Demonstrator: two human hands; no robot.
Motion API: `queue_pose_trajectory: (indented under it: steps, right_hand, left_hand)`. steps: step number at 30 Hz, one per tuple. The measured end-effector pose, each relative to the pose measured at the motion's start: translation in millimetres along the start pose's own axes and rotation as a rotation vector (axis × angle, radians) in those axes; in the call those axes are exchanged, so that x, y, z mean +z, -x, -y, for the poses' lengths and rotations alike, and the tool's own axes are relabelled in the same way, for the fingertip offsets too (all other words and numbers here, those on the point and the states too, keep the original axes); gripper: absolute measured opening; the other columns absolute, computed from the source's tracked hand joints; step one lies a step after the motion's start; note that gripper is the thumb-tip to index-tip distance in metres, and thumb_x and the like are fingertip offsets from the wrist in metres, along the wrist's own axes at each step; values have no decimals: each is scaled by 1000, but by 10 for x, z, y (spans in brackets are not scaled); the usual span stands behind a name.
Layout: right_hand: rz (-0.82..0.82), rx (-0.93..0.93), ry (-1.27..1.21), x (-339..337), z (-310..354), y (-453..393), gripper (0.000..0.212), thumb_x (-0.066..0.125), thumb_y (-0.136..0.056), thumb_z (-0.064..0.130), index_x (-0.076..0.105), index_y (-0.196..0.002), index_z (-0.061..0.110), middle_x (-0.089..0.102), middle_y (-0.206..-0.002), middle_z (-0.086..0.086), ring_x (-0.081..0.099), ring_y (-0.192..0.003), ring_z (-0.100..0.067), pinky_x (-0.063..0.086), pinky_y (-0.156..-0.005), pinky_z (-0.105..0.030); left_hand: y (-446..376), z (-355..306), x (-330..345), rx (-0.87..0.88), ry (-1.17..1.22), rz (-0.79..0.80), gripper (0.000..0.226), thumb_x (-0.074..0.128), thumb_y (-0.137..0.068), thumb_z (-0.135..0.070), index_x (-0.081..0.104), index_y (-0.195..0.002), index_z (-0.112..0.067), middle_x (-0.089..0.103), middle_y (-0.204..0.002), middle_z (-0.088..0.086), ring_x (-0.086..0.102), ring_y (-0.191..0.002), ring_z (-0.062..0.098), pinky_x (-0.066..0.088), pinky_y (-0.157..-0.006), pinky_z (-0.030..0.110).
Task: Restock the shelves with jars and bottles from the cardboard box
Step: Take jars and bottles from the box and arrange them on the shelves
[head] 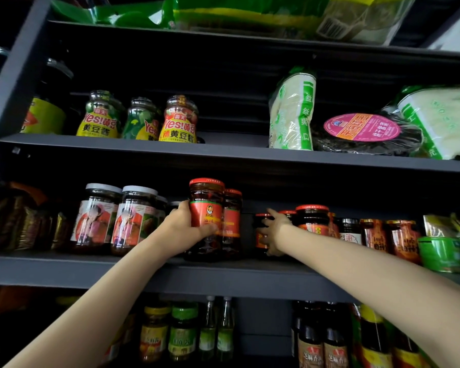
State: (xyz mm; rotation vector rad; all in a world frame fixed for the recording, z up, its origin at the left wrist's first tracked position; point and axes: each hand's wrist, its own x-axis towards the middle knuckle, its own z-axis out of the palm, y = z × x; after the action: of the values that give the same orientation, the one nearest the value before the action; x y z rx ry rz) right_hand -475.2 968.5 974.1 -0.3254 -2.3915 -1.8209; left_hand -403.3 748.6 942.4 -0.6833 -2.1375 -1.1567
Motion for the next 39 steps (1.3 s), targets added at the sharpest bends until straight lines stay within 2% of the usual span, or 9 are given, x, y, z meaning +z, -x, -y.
queue_pose_trajectory:
  steps: [4, 6, 11, 16, 23, 26, 31, 34, 39]
  right_hand:
    - [-127, -23, -340, 104, 4, 20, 56, 21, -103, 30, 5, -148, 1, 7, -158, -11, 3, -146, -24, -6, -117, -39]
    - [-289, -34, -543, 158, -13, 89, 46, 36, -100, 13, 29, -138, -12, 22, -153, -19, 14, -144, -25, 2, -115, -24]
    - [-126, -33, -324, 30, -128, 222, 52, 30, -100, 31, 18, -149, 19, 13, -158, -5, 5, -146, -22, 0, -116, -44]
    - [-504, -84, -746, 8, -377, 737, 57, 38, -89, 0, 34, -144, 15, 45, -139, -14, 47, -124, -32, 43, -99, -37]
    - [-666, -55, -1101, 294, -607, 1048, 55, 35, -84, -11, 56, -128, 16, 55, -130, -7, 53, -118, -23, 45, -98, -34]
    - [-708, 19, -1379, 370, -614, 1141, 48, 34, -88, -7, 59, -123, 15, 60, -122, -8, 61, -102, -22, 52, -88, -33]
    - [-662, -73, -1842, 339, -552, 1251, 55, 52, -92, 8, 34, -141, 25, 47, -136, -9, 66, -95, -17, 56, -77, -23]
    - [-698, -104, -1608, 278, -473, 1258, 86, 69, -83, 25, 13, -147, 37, 23, -152, -6, 64, -95, -14, 50, -81, -18]
    - [-735, -127, -1617, 205, -344, 1059, 101, 76, -76, 12, 8, -149, 31, 14, -155, -1, 60, -105, -21, 53, -89, -33]
  left_hand:
    - [9, -9, 3, 13, -14, -6, 61, 66, -84, -30, 35, -133, -11, 52, -122, 6, 48, -97, 11, 38, -77, 21]
    - [21, -9, 11, 19, -19, -14, 60, 66, -84, -29, 36, -133, -11, 53, -116, 3, 48, -94, 10, 38, -70, 15]
    - [45, -17, -16, 33, -33, -38, 57, 68, -82, -29, 42, -129, -11, 55, -104, -2, 51, -91, 10, 40, -77, 20]
    - [90, -24, -59, 40, 62, -68, 61, 77, -73, -28, 51, -126, -10, 66, -105, 6, 63, -93, 18, 49, -84, 29]
    - [89, -335, 182, 113, 147, 120, 65, 80, -69, -32, 53, -123, -7, 66, -107, 6, 62, -95, 16, 48, -88, 28]
    - [13, -457, 328, 109, 134, 193, 45, 74, -77, -24, 54, -114, -11, 64, -107, 4, 61, -97, 15, 45, -87, 24]
    - [-119, -472, 507, 90, 105, 222, 56, 74, -76, -26, 52, -122, -4, 64, -115, 11, 61, -107, 23, 46, -99, 40]
    - [-208, -476, 614, 112, -105, 208, 51, 68, -81, -35, 53, -120, -6, 64, -113, 8, 60, -101, 19, 47, -89, 29]
    - [-239, -508, 751, 87, -368, 94, 52, 60, -86, -40, 50, -121, -4, 61, -116, 12, 58, -106, 26, 44, -85, 31]
